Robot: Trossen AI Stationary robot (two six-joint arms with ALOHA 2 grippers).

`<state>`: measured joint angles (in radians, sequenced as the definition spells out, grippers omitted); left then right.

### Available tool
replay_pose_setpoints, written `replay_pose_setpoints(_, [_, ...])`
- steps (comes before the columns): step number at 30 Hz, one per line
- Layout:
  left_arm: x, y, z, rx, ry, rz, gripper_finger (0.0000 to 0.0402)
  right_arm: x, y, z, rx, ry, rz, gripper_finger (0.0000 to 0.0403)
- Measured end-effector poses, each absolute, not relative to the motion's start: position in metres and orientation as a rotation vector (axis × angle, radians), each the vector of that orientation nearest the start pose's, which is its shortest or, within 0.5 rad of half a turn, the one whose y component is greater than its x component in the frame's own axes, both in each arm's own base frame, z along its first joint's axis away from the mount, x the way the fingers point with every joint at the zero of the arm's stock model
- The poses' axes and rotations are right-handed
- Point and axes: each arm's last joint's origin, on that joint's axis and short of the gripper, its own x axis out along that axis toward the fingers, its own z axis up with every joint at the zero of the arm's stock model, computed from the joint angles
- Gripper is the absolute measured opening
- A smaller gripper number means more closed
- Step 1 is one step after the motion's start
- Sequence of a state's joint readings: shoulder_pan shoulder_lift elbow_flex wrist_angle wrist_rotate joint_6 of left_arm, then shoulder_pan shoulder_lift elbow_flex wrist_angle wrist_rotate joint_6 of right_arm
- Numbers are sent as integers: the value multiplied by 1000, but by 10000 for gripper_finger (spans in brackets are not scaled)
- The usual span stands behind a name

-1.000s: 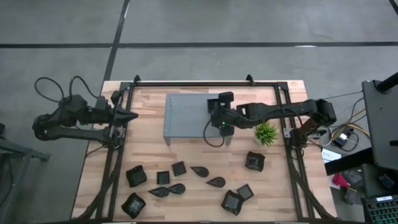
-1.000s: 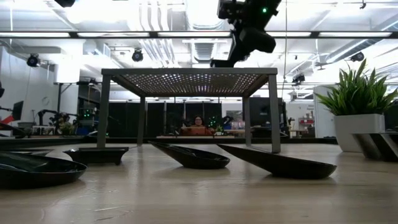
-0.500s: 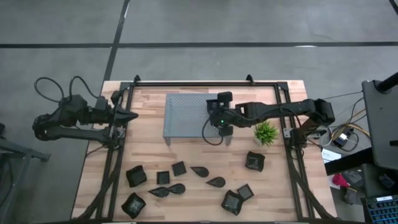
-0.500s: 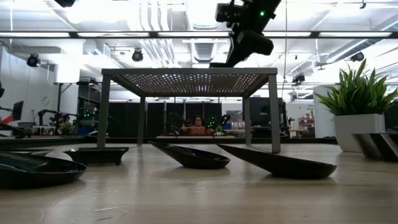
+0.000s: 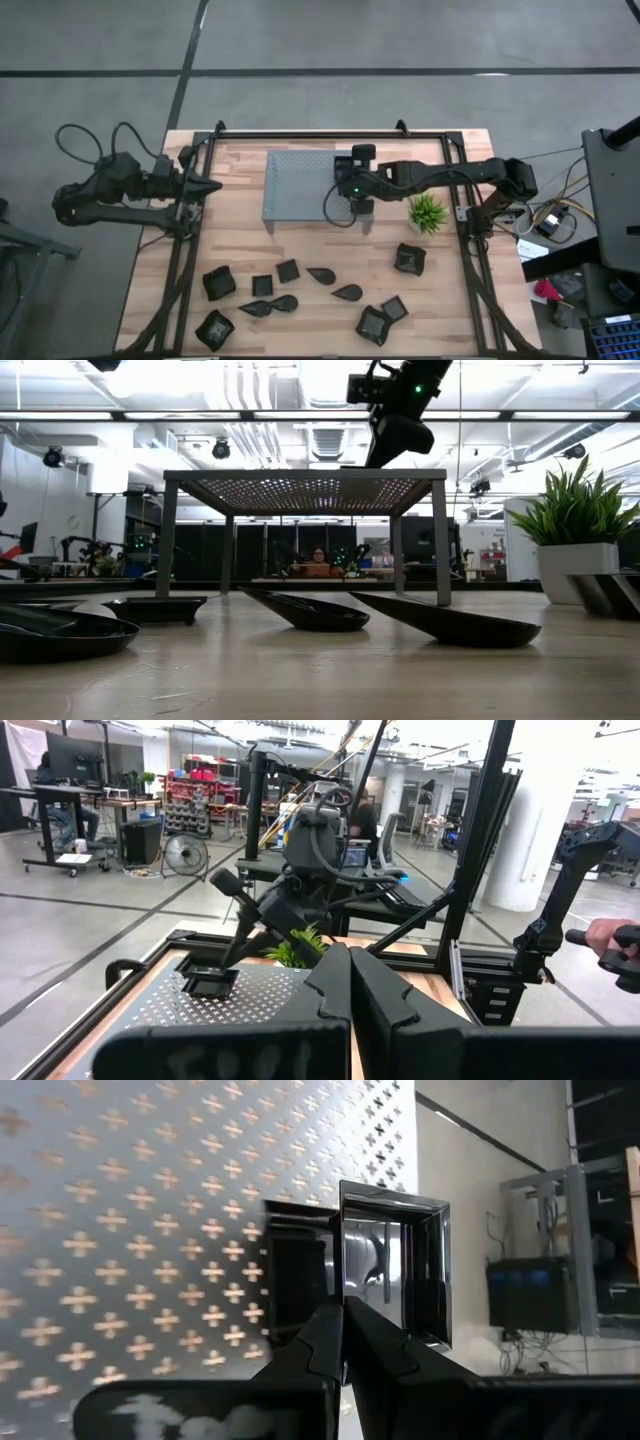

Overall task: Pick & Place Mini shaped plates
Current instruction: Stack the square plate on top of the square plate on the shelf

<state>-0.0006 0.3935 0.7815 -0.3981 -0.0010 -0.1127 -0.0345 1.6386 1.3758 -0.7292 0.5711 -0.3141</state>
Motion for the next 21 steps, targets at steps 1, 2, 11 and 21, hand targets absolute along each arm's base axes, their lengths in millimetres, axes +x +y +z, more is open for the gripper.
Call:
replay_pose_setpoints(1, [77, 0, 352, -113, 10, 1, 0, 340, -27, 284, -547, 1056, -398, 8])
replay_pose_setpoints(2, [77, 0, 352, -113, 10, 1, 0, 340, -27, 284, -547, 1056, -396, 8])
replay_pose_setpoints(11, [77, 0, 352, -113, 10, 1, 0, 338, -27, 283, -550, 1075, -390, 37])
replay_pose_setpoints(21, [77, 0, 352, -113, 10, 1, 0, 338, -20, 285, -526, 1061, -393, 83])
